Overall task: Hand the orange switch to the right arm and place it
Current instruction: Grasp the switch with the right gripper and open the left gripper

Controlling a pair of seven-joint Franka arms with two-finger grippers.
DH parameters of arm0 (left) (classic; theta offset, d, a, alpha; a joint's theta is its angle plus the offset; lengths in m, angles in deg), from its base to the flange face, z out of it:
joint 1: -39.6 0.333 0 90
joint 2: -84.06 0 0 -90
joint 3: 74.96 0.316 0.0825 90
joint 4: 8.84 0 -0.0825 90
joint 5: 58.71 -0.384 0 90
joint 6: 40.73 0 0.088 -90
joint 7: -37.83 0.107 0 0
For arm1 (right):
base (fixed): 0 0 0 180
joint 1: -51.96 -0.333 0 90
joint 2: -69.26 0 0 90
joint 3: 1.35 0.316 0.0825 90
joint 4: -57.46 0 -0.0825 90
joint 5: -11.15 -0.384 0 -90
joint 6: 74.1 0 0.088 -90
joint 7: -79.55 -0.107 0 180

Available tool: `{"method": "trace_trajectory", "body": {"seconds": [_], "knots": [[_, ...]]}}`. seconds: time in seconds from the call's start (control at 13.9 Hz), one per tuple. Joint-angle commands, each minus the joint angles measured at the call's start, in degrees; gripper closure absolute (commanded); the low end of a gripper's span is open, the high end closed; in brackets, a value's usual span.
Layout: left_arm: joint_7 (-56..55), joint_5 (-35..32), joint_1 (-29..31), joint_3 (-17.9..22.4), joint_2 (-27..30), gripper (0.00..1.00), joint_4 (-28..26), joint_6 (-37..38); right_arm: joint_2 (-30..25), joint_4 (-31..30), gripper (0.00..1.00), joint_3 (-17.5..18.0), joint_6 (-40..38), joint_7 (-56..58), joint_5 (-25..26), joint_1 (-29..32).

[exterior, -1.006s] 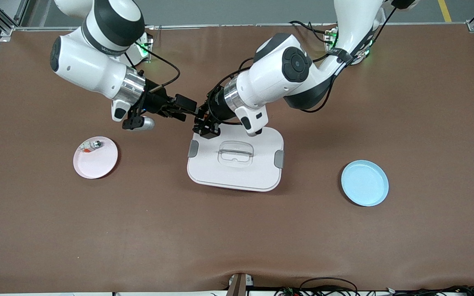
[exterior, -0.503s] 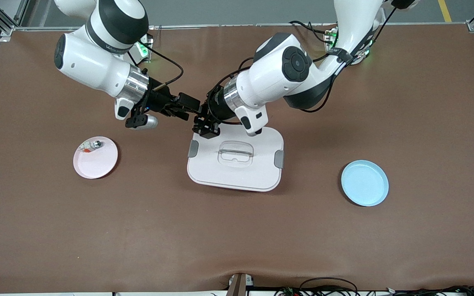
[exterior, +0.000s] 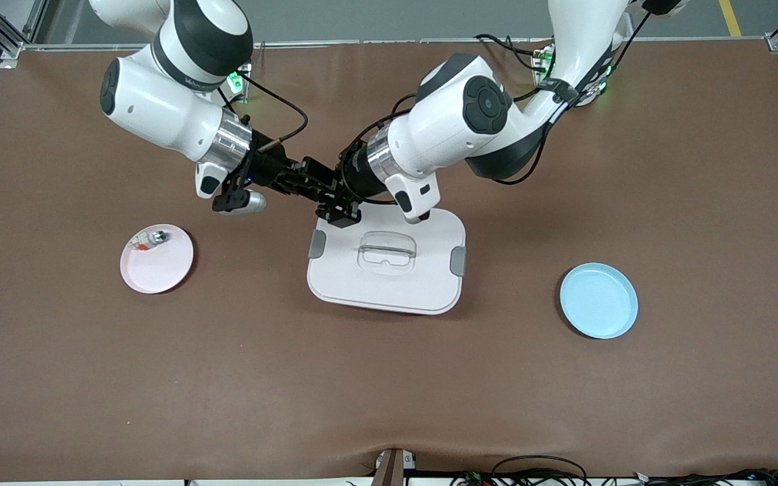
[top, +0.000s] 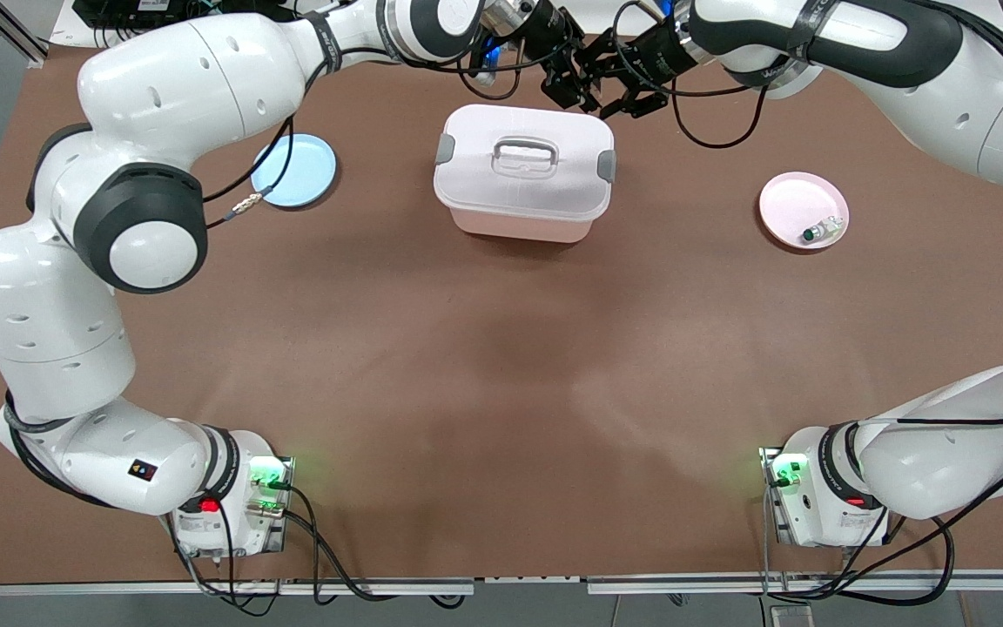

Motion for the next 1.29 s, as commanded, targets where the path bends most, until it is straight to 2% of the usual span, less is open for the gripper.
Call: {"method": "trace_trajectory", "body": {"seconds": [0.0,0.14,0.22,0.36,0.43,0.72,0.93,1.22], "knots": [[-1.2,-0.11,-0.72,0.78,0.09,0.88,1.22,1.08,0.5,0.94,0.69,-0.59,0.34,0.68,-1.08,-0.97],[-1.12,-0.2,-0.72,0.78,0.09,0.74,1.22,1.08,0.41,0.94,0.95,-0.59,0.34,0.69,-1.08,-1.05],[-1.03,-0.2,-0.64,0.87,0.09,0.62,1.22,1.08,0.41,1.03,1.0,-0.59,0.25,0.6,-0.99,-1.05],[-1.03,-0.2,-0.64,1.31,0.17,0.25,1.22,1.08,0.41,1.11,1.0,-0.59,-0.1,0.51,-0.99,-1.05],[-1.03,-0.2,-0.55,1.4,0.35,0.0,1.22,1.08,0.41,1.2,1.0,-0.59,-0.27,0.68,-0.91,-1.05],[-0.94,-1.95,0.06,2.19,0.96,0.0,1.22,1.17,0.59,2.08,1.0,-0.68,-0.28,6.37,-0.29,-0.53],[-0.5,-8.53,1.03,2.62,2.1,0.0,1.22,3.45,0.94,2.08,1.0,-1.03,-1.41,14.9,0.76,0.61],[7.82,-11.0,5.15,2.8,3.78,0.0,1.22,7.13,0.94,2.7,1.0,-1.12,-6.32,24.56,11.02,4.91]]}}
